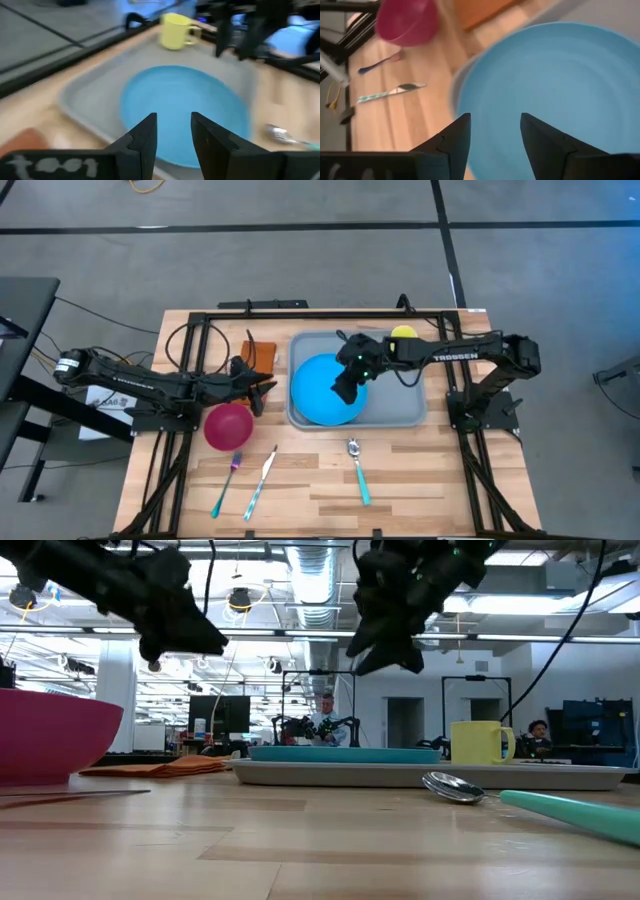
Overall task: Set up tray
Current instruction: Stack the red bowl on top of the blue plate
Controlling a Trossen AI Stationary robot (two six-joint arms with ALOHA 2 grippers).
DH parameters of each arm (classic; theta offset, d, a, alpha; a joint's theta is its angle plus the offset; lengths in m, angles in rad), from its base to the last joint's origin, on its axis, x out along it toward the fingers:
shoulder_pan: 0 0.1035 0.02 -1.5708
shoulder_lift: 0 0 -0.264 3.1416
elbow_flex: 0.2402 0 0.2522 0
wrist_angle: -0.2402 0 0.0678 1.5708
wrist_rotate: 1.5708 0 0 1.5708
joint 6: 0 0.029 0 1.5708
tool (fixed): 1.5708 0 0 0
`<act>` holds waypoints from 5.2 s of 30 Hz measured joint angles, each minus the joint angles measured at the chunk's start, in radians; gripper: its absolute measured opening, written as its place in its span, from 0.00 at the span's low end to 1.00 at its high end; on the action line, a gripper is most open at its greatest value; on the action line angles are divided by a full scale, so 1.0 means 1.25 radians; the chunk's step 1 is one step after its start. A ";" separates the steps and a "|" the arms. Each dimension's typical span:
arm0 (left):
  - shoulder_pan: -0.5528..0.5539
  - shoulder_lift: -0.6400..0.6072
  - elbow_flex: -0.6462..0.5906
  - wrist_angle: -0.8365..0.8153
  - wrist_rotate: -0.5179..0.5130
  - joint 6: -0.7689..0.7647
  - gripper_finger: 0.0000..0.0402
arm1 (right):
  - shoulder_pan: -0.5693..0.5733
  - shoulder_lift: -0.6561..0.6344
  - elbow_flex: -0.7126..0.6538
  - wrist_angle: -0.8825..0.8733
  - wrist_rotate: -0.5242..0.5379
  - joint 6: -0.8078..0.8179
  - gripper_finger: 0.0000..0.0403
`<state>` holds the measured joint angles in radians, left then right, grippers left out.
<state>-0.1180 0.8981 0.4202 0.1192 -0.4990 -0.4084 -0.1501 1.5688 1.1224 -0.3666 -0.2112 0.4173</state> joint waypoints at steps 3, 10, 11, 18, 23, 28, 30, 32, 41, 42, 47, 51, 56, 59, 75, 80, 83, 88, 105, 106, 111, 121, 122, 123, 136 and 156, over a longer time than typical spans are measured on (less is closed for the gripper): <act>-0.032 -0.013 0.054 -0.005 0.022 0.012 0.27 | 0.021 0.000 0.026 -0.020 0.000 -0.016 0.41; -0.089 -0.017 0.252 -0.133 0.062 0.201 0.27 | 0.057 0.000 0.063 -0.055 0.001 -0.043 0.41; -0.094 -0.014 0.276 -0.158 0.082 0.229 0.27 | 0.062 0.000 0.064 -0.055 0.002 -0.049 0.41; -0.106 0.005 0.339 -0.335 0.096 0.173 0.27 | 0.072 0.000 0.064 -0.053 0.024 -0.108 0.41; -0.106 0.018 0.338 -0.541 0.099 0.190 0.27 | 0.060 0.000 0.064 -0.054 0.027 -0.112 0.40; -0.105 0.048 0.337 -0.683 0.119 0.069 0.27 | 0.056 0.000 0.064 -0.054 0.027 -0.113 0.40; -0.105 0.067 0.338 -0.681 0.135 0.052 0.27 | 0.055 0.000 0.064 -0.056 0.027 -0.113 0.40; -0.105 0.085 0.338 -0.695 0.153 0.053 0.27 | 0.051 0.000 0.064 -0.057 0.026 -0.113 0.40; -0.094 0.184 0.338 -0.748 0.181 0.077 0.32 | 0.058 -0.039 0.064 -0.196 0.027 -0.110 0.38; -0.092 0.196 0.338 -0.748 0.184 0.078 0.33 | 0.063 -0.050 0.064 -0.220 0.032 -0.110 0.38; -0.073 0.218 0.338 -0.788 0.189 0.118 0.39 | 0.099 -0.111 0.064 -0.303 0.102 -0.104 0.37; -0.053 0.215 0.338 -0.842 0.229 0.121 0.41 | 0.133 -0.156 0.064 -0.375 0.138 -0.075 0.37; -0.048 0.215 0.338 -0.971 0.226 0.134 0.42 | 0.198 -0.202 0.064 -0.449 0.222 -0.047 0.37; -0.047 0.215 0.338 -0.983 0.213 0.132 0.42 | 0.240 -0.217 0.064 -0.481 0.301 -0.009 0.37; -0.047 0.262 0.263 -0.934 0.206 0.153 0.42 | 0.407 -0.181 0.063 -0.572 0.428 0.134 0.36; -0.047 0.306 0.262 -0.917 0.251 0.168 0.42 | 0.447 -0.177 0.064 -0.585 0.509 0.208 0.35; -0.047 0.333 0.262 -0.918 0.265 0.174 0.41 | 0.461 -0.180 0.064 -0.609 0.537 0.221 0.35; -0.047 0.380 0.262 -0.912 0.291 0.192 0.27 | 0.470 -0.183 0.064 -0.689 0.559 0.267 0.36; -0.047 0.393 0.595 -1.062 0.234 0.201 0.00 | 0.477 -0.184 -0.137 -0.703 0.548 0.441 0.36; -0.046 0.393 0.634 -1.070 0.222 0.200 0.00 | 0.481 -0.184 -0.139 -0.703 0.549 0.448 0.36; -0.038 0.408 0.793 -0.982 0.168 0.159 0.00 | 0.502 -0.184 -0.141 -0.703 0.605 0.438 0.35; 0.041 0.667 0.881 -0.751 0.126 0.126 0.00 | 0.524 -0.184 -0.141 -0.705 0.609 0.450 0.35; 0.058 0.698 0.893 -0.754 0.149 0.131 0.00 | 0.526 -0.184 -0.141 -0.705 0.609 0.456 0.35; 0.078 0.725 0.906 -0.761 0.184 0.140 0.00 | 0.529 -0.184 -0.141 -0.705 0.609 0.461 0.35; 0.290 0.949 1.044 -0.842 0.519 0.192 0.00 | 0.538 -0.185 -0.141 -0.707 0.610 0.461 0.34; 0.306 0.972 1.046 -0.870 0.401 0.235 0.12 | 0.538 -0.185 -0.141 -0.708 0.613 0.456 0.34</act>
<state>0.2647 2.1132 1.7271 -0.9683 0.0017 -0.1146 0.5220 1.3380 0.9466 -1.2522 0.5549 0.9871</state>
